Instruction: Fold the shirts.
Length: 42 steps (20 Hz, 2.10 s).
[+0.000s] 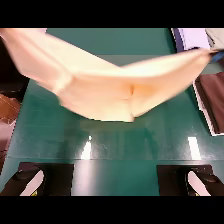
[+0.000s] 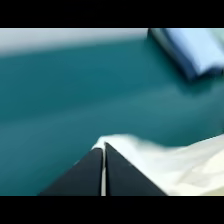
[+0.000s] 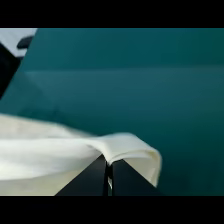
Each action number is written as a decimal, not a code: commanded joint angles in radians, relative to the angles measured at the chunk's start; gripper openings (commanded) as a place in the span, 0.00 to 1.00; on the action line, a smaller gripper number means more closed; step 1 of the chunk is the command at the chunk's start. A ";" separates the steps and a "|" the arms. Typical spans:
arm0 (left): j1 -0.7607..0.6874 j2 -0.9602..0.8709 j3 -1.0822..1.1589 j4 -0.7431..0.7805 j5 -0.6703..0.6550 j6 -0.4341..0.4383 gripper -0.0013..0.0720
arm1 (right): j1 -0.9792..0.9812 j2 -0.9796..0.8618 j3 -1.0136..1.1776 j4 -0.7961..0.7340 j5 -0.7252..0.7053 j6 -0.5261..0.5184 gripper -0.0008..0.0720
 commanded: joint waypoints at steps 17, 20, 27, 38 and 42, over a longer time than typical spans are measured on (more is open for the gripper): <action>0.000 -0.216 -0.012 0.101 -0.037 -0.107 0.05 | -0.018 -0.333 0.322 -0.272 0.282 0.117 0.03; -0.003 -0.424 -0.091 0.072 -0.041 -0.072 0.05 | 0.099 -0.525 0.231 -0.342 0.219 0.117 0.03; 0.000 -0.748 -0.090 0.027 0.048 -0.005 0.46 | 0.114 -0.907 0.395 -0.223 0.115 0.116 0.32; 0.125 -0.436 -0.449 0.216 -0.163 -0.062 0.75 | -0.015 -0.629 0.035 -0.120 0.201 0.017 0.63; 0.125 -0.225 -0.892 0.200 -0.147 -0.082 0.75 | -0.010 -0.452 -0.264 -0.121 0.081 0.017 0.63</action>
